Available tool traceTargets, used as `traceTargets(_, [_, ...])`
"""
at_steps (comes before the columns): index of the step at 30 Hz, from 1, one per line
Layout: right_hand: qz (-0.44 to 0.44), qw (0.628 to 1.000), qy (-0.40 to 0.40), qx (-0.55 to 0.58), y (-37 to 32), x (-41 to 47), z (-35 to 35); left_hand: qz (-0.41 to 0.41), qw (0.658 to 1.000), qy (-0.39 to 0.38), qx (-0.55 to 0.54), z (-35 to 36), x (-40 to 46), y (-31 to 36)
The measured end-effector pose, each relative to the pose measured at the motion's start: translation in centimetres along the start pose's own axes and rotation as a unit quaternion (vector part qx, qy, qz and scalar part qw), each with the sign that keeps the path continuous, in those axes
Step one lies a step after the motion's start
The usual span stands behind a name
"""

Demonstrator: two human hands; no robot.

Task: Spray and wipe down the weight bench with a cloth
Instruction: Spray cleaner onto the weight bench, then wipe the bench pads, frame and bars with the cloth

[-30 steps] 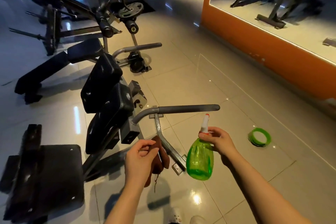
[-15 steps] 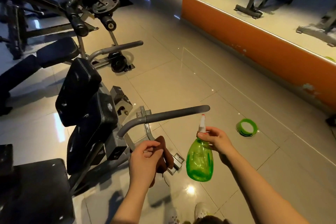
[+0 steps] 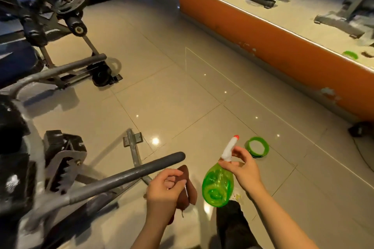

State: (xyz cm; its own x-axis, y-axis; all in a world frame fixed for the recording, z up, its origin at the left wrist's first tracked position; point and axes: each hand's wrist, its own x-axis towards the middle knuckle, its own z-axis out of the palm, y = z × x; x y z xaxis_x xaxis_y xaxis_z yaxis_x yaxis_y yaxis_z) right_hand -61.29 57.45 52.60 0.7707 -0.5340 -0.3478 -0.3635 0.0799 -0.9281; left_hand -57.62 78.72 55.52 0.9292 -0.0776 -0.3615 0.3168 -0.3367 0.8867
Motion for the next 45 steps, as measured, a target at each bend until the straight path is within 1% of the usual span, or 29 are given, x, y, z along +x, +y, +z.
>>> traceTargets(2, [-0.006,1.0,-0.006,-0.013,-0.3,4.0,-3.2,-0.01,1.0,0.001,0.008,4.7,2.1,2.3])
traceTargets(7, [-0.007,1.0,-0.014,-0.021,-2.7,12.7,-10.0,0.048,0.997,-0.02,0.063,14.0,7.1,8.6])
traceTargets(9, [-0.003,1.0,-0.009,-0.026,-3.7,15.8,-12.0,0.055,0.996,-0.021,0.069,16.6,8.9,10.3])
traceTargets(13, [-0.02,0.999,0.018,-0.038,-4.1,20.1,-15.2,0.03,0.996,-0.019,0.082,20.2,12.2,11.8])
traceTargets(18, [-0.048,0.993,0.058,-0.086,-4.5,24.1,-17.1,0.005,0.995,-0.026,0.097,23.1,16.9,12.6])
traceTargets(22, [-0.034,0.989,0.078,-0.124,-4.3,27.2,-18.5,-0.019,0.993,-0.056,0.099,25.5,20.9,12.7])
traceTargets(24, [-0.04,0.982,0.105,-0.152,-4.0,29.5,-18.8,-0.02,0.991,-0.086,0.099,27.1,24.4,13.0])
traceTargets(28, [-0.009,0.977,0.118,-0.177,-1.8,35.0,-18.4,-0.036,0.987,-0.115,0.11,30.1,31.9,12.4])
traceTargets(32, [-0.048,0.945,0.189,-0.263,2.4,41.0,-18.1,-0.075,0.985,-0.128,0.09,33.6,37.9,9.9])
traceTargets(35, [-0.048,0.942,0.231,-0.24,8.0,46.7,-17.1,-0.108,0.982,-0.136,0.075,36.9,43.0,5.2])
traceTargets(37, [-0.059,0.934,0.252,-0.245,12.4,50.4,-16.1,-0.124,0.982,-0.124,0.072,39.7,46.3,1.1])
traceTargets(41, [-0.007,0.946,0.238,-0.219,23.1,57.8,-13.5,-0.148,0.983,-0.08,0.078,44.9,52.6,-8.4])
traceTargets(45, [0.014,0.96,0.203,-0.193,33.3,63.8,-12.0,-0.145,0.983,-0.049,0.1,48.8,55.9,-17.0])
